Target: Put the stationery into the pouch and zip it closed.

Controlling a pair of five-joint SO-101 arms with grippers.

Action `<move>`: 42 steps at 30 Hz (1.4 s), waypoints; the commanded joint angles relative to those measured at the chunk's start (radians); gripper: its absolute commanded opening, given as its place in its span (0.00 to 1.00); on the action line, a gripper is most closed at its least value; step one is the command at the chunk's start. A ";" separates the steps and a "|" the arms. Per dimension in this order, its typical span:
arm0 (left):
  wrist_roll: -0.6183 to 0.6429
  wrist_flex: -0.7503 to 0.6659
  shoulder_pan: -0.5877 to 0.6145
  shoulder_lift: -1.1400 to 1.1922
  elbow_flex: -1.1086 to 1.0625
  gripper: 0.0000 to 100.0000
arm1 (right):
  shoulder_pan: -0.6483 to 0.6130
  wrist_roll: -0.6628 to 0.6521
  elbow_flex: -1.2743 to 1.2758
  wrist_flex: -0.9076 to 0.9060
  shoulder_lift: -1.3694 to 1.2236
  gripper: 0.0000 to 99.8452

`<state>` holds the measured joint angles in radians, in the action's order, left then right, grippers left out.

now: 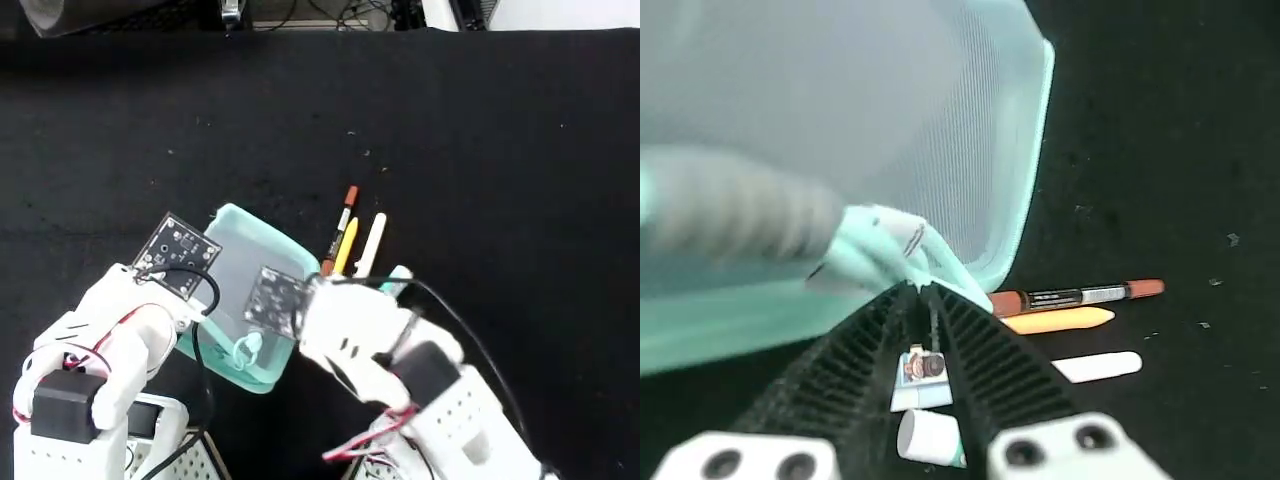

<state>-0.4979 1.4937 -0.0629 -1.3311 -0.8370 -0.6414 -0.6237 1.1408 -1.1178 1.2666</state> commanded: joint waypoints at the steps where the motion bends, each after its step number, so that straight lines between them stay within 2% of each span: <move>1: 0.014 0.002 -0.007 -0.005 0.005 0.03 | -0.021 -0.008 -0.033 -0.037 0.093 0.03; 3: 0.014 0.002 -0.007 -0.005 0.005 0.03 | -0.038 0.015 -0.038 -0.038 0.093 0.10; 6: 0.014 0.002 -0.007 -0.005 0.005 0.03 | -0.072 0.121 -0.038 -0.032 0.056 0.26; 7: 0.014 0.002 -0.007 -0.005 0.005 0.03 | -0.095 0.118 -0.038 -0.031 0.039 0.27; 11: 0.014 0.002 -0.007 -0.005 0.005 0.03 | -0.170 0.107 -0.038 0.017 -0.045 0.25; 17: 0.014 0.002 -0.007 -0.005 0.005 0.03 | -0.132 0.106 -0.047 0.147 -0.179 0.25; 22: 0.014 0.002 -0.007 -0.005 0.005 0.03 | -0.138 0.103 -0.105 0.158 -0.242 0.24; 28: 0.014 0.002 -0.007 -0.005 0.005 0.03 | -0.138 -0.058 -0.117 0.152 -0.205 0.06; 31: 0.014 0.002 -0.007 -0.005 0.005 0.03 | -0.138 -0.064 -0.122 0.097 -0.174 0.01; 42: 0.014 0.002 -0.007 -0.005 0.005 0.03 | -0.135 -0.057 -0.124 -0.164 0.117 0.01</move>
<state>-0.4933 1.4937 -0.0629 -1.3311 -0.8370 -0.7841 -0.6805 1.0656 -1.2451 1.3172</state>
